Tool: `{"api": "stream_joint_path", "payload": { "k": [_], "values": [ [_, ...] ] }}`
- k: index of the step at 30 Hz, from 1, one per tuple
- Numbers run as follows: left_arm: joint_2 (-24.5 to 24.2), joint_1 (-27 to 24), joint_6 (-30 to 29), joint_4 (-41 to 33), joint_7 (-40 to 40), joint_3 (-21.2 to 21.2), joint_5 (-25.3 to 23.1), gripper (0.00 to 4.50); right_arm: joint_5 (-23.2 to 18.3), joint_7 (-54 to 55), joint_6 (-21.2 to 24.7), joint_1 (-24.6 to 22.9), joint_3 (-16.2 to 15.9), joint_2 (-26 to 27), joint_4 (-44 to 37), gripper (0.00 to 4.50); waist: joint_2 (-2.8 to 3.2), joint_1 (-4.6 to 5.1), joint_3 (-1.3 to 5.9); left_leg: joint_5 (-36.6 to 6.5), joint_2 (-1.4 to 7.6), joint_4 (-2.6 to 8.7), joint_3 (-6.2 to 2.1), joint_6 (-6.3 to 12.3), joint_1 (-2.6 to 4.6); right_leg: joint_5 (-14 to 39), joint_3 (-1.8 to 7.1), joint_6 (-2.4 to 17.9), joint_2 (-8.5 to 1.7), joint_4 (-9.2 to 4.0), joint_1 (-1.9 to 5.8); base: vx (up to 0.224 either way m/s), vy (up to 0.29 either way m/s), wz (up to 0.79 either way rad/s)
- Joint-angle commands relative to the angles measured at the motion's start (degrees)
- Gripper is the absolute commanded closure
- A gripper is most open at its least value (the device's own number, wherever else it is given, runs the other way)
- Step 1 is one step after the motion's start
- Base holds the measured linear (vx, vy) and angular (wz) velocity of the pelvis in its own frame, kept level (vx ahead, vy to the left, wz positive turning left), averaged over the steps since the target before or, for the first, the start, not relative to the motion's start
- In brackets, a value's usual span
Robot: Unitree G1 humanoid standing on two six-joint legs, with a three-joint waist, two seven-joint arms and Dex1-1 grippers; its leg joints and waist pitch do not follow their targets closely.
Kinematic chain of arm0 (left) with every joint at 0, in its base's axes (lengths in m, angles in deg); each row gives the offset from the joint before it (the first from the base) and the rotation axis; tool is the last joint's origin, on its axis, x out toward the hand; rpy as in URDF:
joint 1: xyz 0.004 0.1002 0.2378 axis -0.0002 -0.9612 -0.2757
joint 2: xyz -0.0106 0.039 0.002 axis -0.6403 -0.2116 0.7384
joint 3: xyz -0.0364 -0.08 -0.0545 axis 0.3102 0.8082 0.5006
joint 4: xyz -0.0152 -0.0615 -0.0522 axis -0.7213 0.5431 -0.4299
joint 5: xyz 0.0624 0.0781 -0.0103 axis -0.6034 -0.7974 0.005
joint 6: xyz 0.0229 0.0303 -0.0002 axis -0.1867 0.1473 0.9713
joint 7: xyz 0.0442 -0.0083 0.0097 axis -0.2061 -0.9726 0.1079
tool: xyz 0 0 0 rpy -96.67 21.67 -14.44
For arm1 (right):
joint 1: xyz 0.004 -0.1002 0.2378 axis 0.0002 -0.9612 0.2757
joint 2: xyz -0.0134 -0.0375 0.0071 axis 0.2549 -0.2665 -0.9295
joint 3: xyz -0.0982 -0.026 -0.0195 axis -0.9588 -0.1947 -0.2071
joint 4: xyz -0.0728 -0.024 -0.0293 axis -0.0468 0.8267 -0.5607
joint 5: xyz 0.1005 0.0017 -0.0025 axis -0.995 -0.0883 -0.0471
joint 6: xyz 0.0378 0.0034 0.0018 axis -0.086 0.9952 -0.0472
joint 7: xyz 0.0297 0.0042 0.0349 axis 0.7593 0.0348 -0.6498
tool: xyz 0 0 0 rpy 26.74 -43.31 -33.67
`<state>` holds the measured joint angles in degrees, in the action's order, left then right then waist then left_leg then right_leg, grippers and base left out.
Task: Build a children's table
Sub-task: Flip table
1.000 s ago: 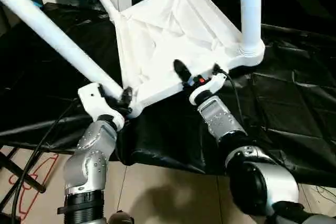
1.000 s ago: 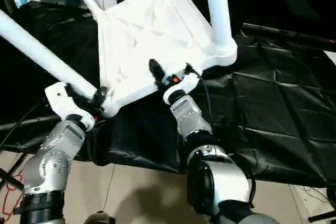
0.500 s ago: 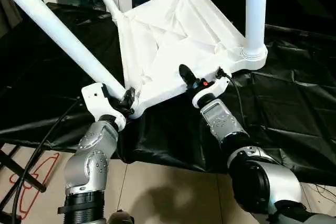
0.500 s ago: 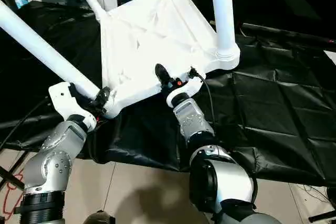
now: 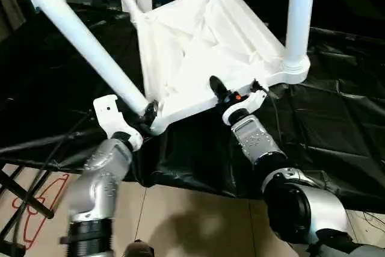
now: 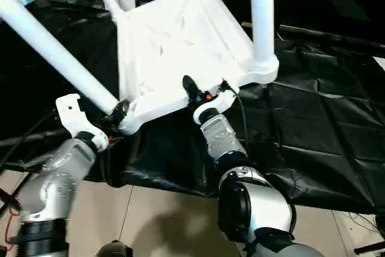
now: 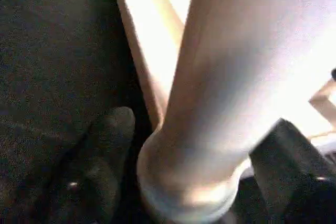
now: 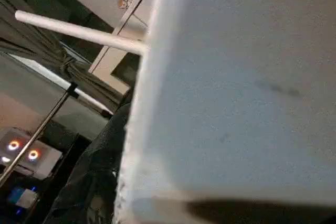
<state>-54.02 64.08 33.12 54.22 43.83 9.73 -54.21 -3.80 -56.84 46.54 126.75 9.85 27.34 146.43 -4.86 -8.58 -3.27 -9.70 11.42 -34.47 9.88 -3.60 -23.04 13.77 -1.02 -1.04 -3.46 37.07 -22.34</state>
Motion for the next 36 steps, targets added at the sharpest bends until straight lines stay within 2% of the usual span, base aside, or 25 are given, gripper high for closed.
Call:
{"api": "stream_joint_path", "payload": {
  "k": [1, 4, 5, 8, 10, 11, 12, 15, 16, 19, 23, 25, 27, 28, 30, 31, 32, 33, 36],
  "values": [
    [-1.55, -1.77, -1.79, -1.72, 1.15, -0.22, -0.01, 0.5, 2.45, 1.78, -6.12, 1.27, 0.52, -4.51, -6.32, 2.43, 1.68, 0.36, 4.56, -1.89, 1.65, 3.39, -0.01, 0.28, 2.28, -14.47, 1.04, 12.53, -3.25, -2.52, 2.4, 0.0, 0.0, 0.0],
    [-3.8, -3.83, -3.04, -3.58, 2.62, -1.26, -0.68, 0.35, 2.86, 3.05, -6.8, 0.63, 0.54, -5.21, -8.16, 2.43, 1.83, 0.51, 4.29, -5.41, 1.74, 3.81, 0.04, -0.76, 2.38, -9.95, 0.99, 11.89, -3.24, -2.96, 2.21, 0.0, 0.0, 0.0],
    [-5.05, -5.1, -3.67, -4.77, 3.07, -1.84, -1.2, 0.31, 3.19, 3.58, -6.89, 0.08, 0.37, -5.61, -9.31, 2.43, 2.16, 0.44, 4.19, -7.26, 1.83, 3.86, 0.12, -1.41, 2.72, -7.71, 1.02, 11.61, -3.25, -3.23, 1.94, 0.0, 0.0, 0.0],
    [-7.48, -7.12, -4.74, -6.64, 4.16, -3.19, -2.33, 0.1, 4.49, 4.08, -6.52, -1.14, -0.75, -6.37, -11.53, 2.43, 2.38, 0.18, 3.96, -8.81, 1.94, 3.99, 0.24, -2.16, 2.72, -4.67, 1.11, 10.87, -3.26, -3.47, 1.72, 0.0, 0.0, 0.0],
    [-11.88, -9.02, -3.34, -9.26, 6.95, -7.77, -6.24, 0.0, 8.95, 4.4, -5.23, -3.74, -4.87, -7.74, -15.51, 2.43, 2.6, -0.21, 3.9, -8.44, 1.92, 4.11, 0.18, -2.56, 2.65, -3.8, 1.03, 9.49, -3.21, -3.57, 1.68, 0.0, 0.0, 0.0],
    [-12.93, -8.67, -2.01, -10.92, 7.41, -10.06, -8.21, 0.0, 11.64, 5.65, -4.2, -5.45, -7.03, -8.54, -18.69, 2.43, 2.45, -0.16, 3.87, -7.83, 1.88, 4.2, 0.1, -2.67, 2.53, -3.48, 0.97, 8.72, -3.14, -3.59, 1.74, 0.0, 0.0, 0.0],
    [-12.93, -8.67, -2.01, -10.92, 7.41, -10.06, -8.21, 0.0, 11.64, 5.65, -4.2, -5.45, -7.03, -8.54, -18.69, 2.43, 2.47, -0.21, 3.9, -7.79, 1.86, 4.14, 0.2, -2.77, 2.66, -3.48, 1.0, 8.44, -3.13, -3.56, 1.6, 0.0, 0.0, 0.0],
    [-14.1, -6.28, 1.42, -12.64, 9.46, -13.86, -10.6, 0.0, 14.86, 9.66, -2.37, -7.11, -8.57, -9.72, -22.29, 2.43, 2.33, -0.01, 3.86, -8.65, 1.72, 4.27, 0.23, -3.85, 2.42, -1.54, 1.13, 8.03, -3.27, -3.67, 1.66, 0.0, 0.0, 0.0],
    [-14.47, -5.76, 2.65, -13.44, 11.17, -14.83, -10.36, 0.0, 15.76, 11.04, -2.11, -7.46, -8.98, -10.15, -23.12, 2.43, 2.41, -0.04, 3.83, -9.36, 1.64, 4.33, 0.21, -4.3, 2.43, 0.25, 1.16, 7.49, -3.3, -3.85, 1.64, 0.0, 0.0, 0.0],
    [-15.21, -4.55, 4.51, -15.77, 13.86, -16.91, -10.31, 0.0, 17.33, 14.47, -0.29, -8.02, -9.7, -11.16, -25.41, 2.43, 2.17, 0.37, 3.71, -10.61, 1.53, 4.4, 0.27, -5.21, 2.33, 2.59, 1.26, 6.89, -3.32, -4.09, 1.52, 0.0, 0.0, 0.0],
    [-15.98, -3.67, 5.88, -17.79, 15.45, -18.54, -10.79, 0.0, 19.51, 16.51, 1.26, -8.91, -11.59, -12.28, -28.05, 2.44, 2.1, 1.01, 3.71, -10.48, 1.39, 4.34, 0.23, -5.47, 2.11, 3.0, 1.28, 6.14, -3.09, -4.07, 1.57, 0.0, 0.0, 0.0],
    [-16.42, -2.83, 6.18, -19.08, 16.38, -19.58, -11.15, 0.0, 20.57, 18.58, 3.84, -9.57, -12.68, -12.88, -30.02, 2.47, 1.87, 1.26, 3.74, -9.79, 1.28, 4.24, 0.28, -5.1, 2.01, 2.05, 1.33, 6.02, -2.95, -4.05, 1.63, 0.0, 0.0, 0.0],
    [-16.64, -1.93, 6.45, -19.91, 17.06, -20.23, -11.38, 0.0, 21.55, 20.4, 6.13, -10.1, -13.48, -13.3, -31.68, 2.48, 1.92, 1.33, 3.77, -9.13, 1.25, 4.2, 0.27, -4.99, 2.01, 1.36, 1.33, 6.06, -2.87, -3.94, 1.64, 0.0, 0.0, 0.0],
    [-16.69, -1.33, 6.6, -20.07, 16.95, -20.25, -11.65, 0.0, 22.05, 21.13, 7.52, -10.38, -13.97, -13.52, -32.71, 2.48, 1.66, 1.33, 3.82, -8.73, 1.28, 4.09, 0.39, -4.83, 2.17, 0.72, 1.35, 6.27, -2.81, -3.87, 1.52, 0.0, 0.0, 0.0],
    [-16.81, -0.83, 6.83, -20.05, 16.75, -20.16, -12.05, 0.0, 22.56, 21.83, 8.54, -10.71, -14.36, -13.6, -33.9, 2.48, 1.81, 1.35, 3.73, -9.11, 1.3, 4.12, 0.39, -4.92, 2.14, 1.1, 1.37, 6.36, -2.86, -3.92, 1.5, 0.0, 0.0, 0.0],
    [-16.73, -0.26, 6.81, -20.2, 16.61, -19.75, -11.9, 0.0, 23.88, 22.75, 10.06, -11.28, -15.28, -13.95, -35.71, 2.48, 1.43, 1.43, 3.69, -9.5, 1.32, 4.14, 0.44, -4.92, 2.14, 1.88, 1.39, 6.12, -2.83, -4.04, 1.52, 0.0, 0.0, 0.0],
    [-16.64, 0.27, 6.78, -20.41, 16.51, -19.33, -11.7, 0.0, 25.59, 23.8, 11.45, -11.98, -16.4, -14.38, -37.76, 2.48, 1.65, 1.19, 3.7, -8.67, 1.25, 4.08, 0.43, -5.09, 2.25, 1.71, 1.44, 5.7, -2.76, -3.97, 1.5, 0.0, 0.0, 0.0],
    [-16.63, 0.31, 6.78, -20.43, 16.5, -19.3, -11.69, 0.0, 25.78, 23.91, 11.55, -12.06, -16.52, -14.42, -37.97, 2.48, 1.61, 1.27, 3.75, -8.23, 1.25, 4.04, 0.43, -5.16, 2.17, 1.12, 1.46, 5.64, -2.75, -3.85, 1.5, 0.0, 0.0, 0.0],
    [-16.77, 0.78, 7.26, -20.29, 16.6, -19.05, -11.77, 0.0, 30.46, 26.1, 13.17, -13.89, -19.73, -14.97, -41.4, 2.48, 1.73, 1.09, 3.76, -8.65, 1.26, 4.05, 0.44, -5.76, 2.34, 1.14, 1.46, 5.14, -2.7, -3.92, 1.31, 0.0, 0.0, 0.0]
  ]
}}
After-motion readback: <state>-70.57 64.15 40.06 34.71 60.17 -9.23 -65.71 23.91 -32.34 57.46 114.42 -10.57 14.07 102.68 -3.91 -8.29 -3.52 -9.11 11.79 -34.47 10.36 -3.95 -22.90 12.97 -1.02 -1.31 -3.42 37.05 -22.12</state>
